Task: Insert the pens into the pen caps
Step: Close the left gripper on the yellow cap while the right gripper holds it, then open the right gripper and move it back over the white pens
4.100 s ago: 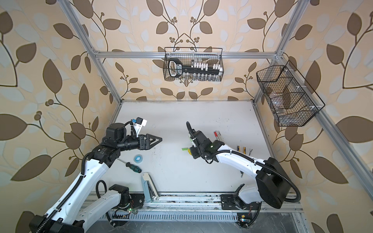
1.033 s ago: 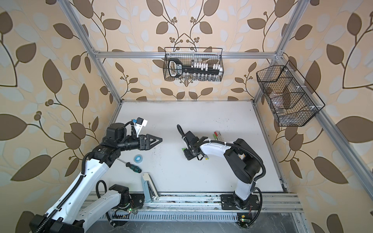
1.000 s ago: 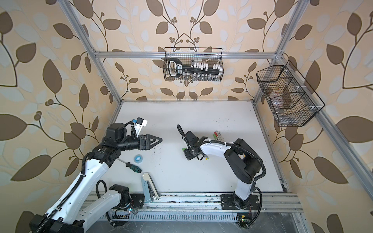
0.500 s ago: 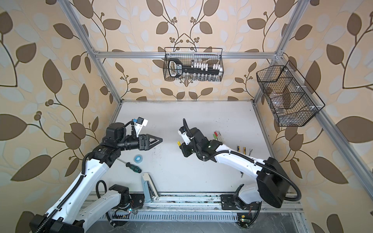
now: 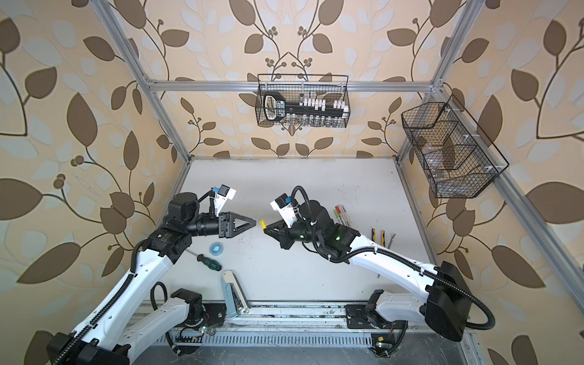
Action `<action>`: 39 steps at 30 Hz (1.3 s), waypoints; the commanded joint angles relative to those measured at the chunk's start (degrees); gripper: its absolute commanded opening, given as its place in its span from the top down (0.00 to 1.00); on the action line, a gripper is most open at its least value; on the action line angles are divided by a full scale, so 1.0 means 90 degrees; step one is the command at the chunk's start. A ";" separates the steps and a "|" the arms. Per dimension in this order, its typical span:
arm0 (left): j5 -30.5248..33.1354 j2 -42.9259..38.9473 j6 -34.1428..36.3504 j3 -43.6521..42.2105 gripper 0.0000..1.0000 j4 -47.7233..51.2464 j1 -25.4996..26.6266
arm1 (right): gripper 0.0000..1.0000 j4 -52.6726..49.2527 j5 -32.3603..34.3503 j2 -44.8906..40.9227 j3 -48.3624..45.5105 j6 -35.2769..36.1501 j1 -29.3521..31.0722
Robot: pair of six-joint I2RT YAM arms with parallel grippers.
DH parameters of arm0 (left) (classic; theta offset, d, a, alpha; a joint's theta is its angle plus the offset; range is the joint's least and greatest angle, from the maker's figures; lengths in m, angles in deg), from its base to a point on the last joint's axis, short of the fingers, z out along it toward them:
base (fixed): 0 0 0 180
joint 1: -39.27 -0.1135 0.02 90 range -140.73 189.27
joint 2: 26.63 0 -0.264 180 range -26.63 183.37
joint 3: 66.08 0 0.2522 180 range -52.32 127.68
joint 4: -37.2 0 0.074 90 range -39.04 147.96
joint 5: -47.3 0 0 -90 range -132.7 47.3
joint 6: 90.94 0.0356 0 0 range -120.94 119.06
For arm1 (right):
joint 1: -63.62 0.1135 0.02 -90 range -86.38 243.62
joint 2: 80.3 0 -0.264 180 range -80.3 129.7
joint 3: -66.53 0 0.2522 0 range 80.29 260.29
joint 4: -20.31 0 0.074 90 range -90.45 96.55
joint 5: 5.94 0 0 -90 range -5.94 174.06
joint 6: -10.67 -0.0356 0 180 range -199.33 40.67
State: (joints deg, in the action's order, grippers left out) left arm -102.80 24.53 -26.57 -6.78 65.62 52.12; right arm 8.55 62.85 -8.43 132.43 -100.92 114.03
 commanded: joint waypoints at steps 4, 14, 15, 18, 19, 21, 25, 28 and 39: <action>-0.0237 -0.0059 0.0054 -0.0021 0.48 -0.0264 0.0067 | 0.90 0.0316 -0.0310 0.0253 0.0385 -0.0063 0.0275; -0.0315 -0.0064 0.0122 -0.0011 0.71 -0.0232 0.0116 | 0.90 0.0582 -0.0261 0.0291 0.0438 -0.0280 0.0359; -0.0327 -0.0064 0.0132 -0.0013 0.73 -0.0232 0.0125 | 0.90 0.0603 -0.0226 0.0295 0.0447 -0.0320 0.0360; -0.0342 -0.0054 0.0152 -0.0002 0.77 -0.0223 0.0145 | 0.90 0.0669 -0.0183 0.0318 0.0454 -0.0384 0.0372; -0.0354 -0.0059 0.0168 0.0008 0.81 -0.0212 0.0145 | 0.90 0.0683 -0.0182 0.0325 0.0450 -0.0399 0.0374; -0.0332 -0.0059 0.0211 0.0018 0.89 -0.0160 0.0155 | 0.90 0.0695 -0.0144 0.0334 0.0456 -0.0404 0.0383; -0.0288 -0.0054 0.0294 0.0048 0.96 -0.0078 0.0155 | 0.90 0.0690 -0.0068 0.0335 0.0456 -0.0443 0.0393; -0.0274 -0.0011 0.0336 0.0085 1.00 -0.0020 0.0155 | 0.85 0.0625 0.0053 0.0314 0.0453 -0.0464 0.0386; 0.1101 -0.0157 0.0870 0.0297 1.00 0.0913 0.0065 | 0.30 -0.0689 0.1221 -0.0153 -0.0117 -0.0610 0.0035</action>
State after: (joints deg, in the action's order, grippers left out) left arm -97.09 24.35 -21.59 -6.78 71.76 52.79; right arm 7.55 68.47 -7.40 133.37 -105.96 115.60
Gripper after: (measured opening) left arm 0.116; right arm 0.655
